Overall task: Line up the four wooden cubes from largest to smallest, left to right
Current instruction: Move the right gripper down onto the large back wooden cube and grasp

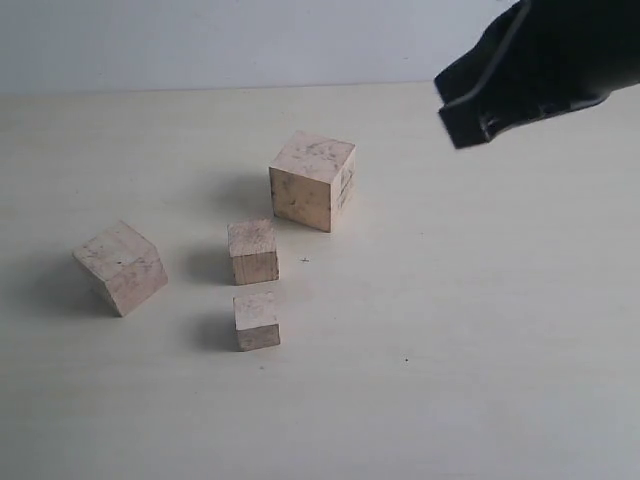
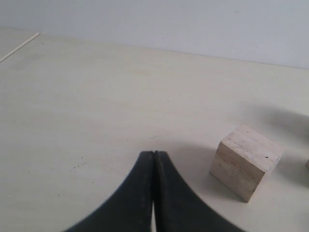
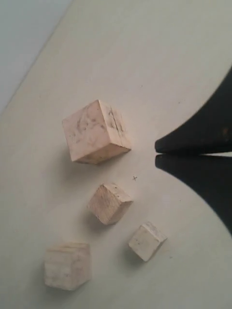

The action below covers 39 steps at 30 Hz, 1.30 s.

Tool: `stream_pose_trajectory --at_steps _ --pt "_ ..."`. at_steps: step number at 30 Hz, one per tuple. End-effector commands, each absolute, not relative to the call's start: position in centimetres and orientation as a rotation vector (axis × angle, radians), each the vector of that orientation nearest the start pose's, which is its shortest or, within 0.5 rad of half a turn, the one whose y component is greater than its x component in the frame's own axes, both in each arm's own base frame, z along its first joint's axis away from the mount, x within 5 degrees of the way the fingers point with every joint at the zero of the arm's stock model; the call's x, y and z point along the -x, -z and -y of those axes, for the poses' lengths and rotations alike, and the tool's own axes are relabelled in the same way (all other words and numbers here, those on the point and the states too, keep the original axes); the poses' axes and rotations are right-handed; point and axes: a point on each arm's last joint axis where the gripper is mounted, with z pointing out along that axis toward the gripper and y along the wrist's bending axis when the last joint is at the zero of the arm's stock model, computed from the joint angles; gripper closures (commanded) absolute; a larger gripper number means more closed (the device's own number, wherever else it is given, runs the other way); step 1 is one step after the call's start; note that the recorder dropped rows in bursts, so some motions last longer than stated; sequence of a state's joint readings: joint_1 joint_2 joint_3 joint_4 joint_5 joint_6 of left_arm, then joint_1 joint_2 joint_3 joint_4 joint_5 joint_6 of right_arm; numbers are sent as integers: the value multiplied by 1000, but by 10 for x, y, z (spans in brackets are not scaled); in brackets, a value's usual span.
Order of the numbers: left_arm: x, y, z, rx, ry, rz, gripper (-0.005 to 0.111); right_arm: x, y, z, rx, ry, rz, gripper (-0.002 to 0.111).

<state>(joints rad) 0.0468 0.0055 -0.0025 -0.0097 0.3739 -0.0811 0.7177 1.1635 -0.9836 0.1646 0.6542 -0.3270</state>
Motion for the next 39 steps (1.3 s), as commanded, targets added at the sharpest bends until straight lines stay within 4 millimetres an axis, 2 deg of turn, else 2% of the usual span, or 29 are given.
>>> stream_pose_trajectory --at_steps 1,7,9,11,13,19,21,22,24,27,32,33,34,36,38,39 --pt "-53 -181 -2 137 47 -1838 107 -177 -340 -176 1134 -381 -1979 108" --pt "-53 -181 -2 137 47 -1838 107 -181 -342 -179 1092 -389 -1932 108" --pt "-53 -181 -2 137 47 -1838 107 -187 -337 -181 1133 -319 -1917 108" --pt "-53 -181 -2 137 47 -1838 107 -198 -326 -183 1218 -187 -1892 108" --pt "-53 -181 -2 137 47 -1838 107 -209 -314 -188 1240 -127 -1902 107" --pt "-53 -181 -2 137 47 -1838 107 -243 -271 -204 1356 43 -1872 90" --pt "-53 -181 -2 137 47 -1838 107 -259 -258 -202 1291 52 -1941 84" --pt "-53 -181 -2 137 47 -1838 107 -277 -254 -198 1178 42 -2021 78" --pt "-53 -181 -2 137 47 -1838 107 -294 -258 -192 1079 42 -2077 73" --pt "-53 -181 -2 137 47 -1838 107 -324 -276 -185 936 0 -2125 67" --pt "-53 -181 -2 137 47 -1838 107 -345 -267 -208 1116 -109 -2141 61" --pt "-53 -181 -2 137 47 -1838 107 -351 -263 -216 1162 -156 -2162 58" --pt "-53 -181 -2 137 47 -1838 107 -357 -259 -226 1234 -226 -2154 46" --pt "-53 -181 -2 137 47 -1838 107 -362 -256 -238 1142 -361 -2151 19" --pt "-53 -181 -2 137 47 -1838 107 -366 -249 -239 1152 -351 -2141 11" --pt "-53 -181 -2 137 47 -1838 107 -368 -239 -242 1210 -333 -2129 7"
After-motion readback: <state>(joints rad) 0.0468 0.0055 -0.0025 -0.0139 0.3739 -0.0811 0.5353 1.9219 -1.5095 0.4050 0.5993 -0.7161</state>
